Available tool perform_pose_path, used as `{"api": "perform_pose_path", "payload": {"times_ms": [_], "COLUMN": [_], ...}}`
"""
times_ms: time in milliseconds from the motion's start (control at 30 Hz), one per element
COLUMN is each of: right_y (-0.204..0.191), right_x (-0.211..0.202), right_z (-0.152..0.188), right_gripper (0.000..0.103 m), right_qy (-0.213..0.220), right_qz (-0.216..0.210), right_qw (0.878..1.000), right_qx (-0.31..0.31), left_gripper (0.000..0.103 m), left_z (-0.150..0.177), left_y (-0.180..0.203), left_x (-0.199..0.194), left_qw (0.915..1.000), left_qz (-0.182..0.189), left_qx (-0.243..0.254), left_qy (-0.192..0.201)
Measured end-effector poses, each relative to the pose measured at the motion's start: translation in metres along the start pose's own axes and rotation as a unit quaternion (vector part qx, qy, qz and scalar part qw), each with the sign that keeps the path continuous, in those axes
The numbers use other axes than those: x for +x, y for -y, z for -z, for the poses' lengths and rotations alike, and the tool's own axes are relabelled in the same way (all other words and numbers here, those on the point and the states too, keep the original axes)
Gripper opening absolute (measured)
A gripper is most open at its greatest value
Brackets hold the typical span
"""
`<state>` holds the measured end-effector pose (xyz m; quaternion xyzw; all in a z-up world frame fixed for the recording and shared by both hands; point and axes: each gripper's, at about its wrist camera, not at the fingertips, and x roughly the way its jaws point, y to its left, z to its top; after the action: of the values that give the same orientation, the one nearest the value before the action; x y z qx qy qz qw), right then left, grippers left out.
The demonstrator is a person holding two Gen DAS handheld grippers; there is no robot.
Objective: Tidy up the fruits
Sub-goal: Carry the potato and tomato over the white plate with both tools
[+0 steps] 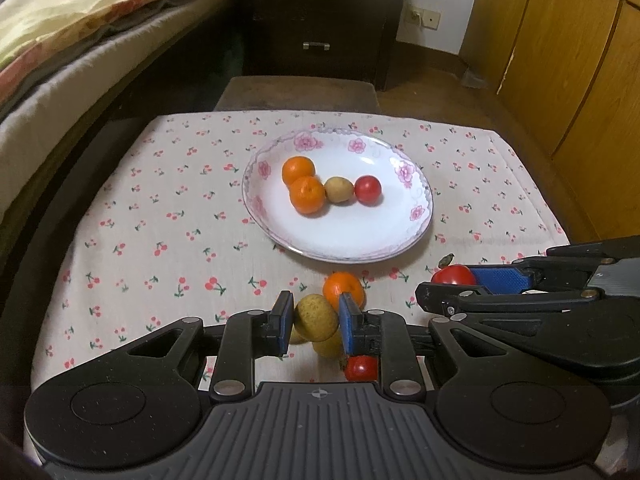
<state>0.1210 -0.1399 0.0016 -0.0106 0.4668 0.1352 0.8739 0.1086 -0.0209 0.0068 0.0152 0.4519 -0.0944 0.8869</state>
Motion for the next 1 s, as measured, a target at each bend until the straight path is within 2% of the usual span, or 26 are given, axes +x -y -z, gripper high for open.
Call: {"api": "perform_pose_path", "payload": {"times_ms": [1000], "right_y": [0.024], "right_x": [0.031], "right_z": [-0.046], "right_gripper": [0.030], "right_qy": [0.001], "right_qz": [0.002], "right_qw": [1.000], "right_qx": [0.010], "left_gripper": [0.030], "left_z": [-0.045], "left_y": [0.001], "left_x": [0.035], "left_qw": [0.9999], "left_qz": [-0.009], "left_qx": [0.008], "left_qy": [0.000]}}
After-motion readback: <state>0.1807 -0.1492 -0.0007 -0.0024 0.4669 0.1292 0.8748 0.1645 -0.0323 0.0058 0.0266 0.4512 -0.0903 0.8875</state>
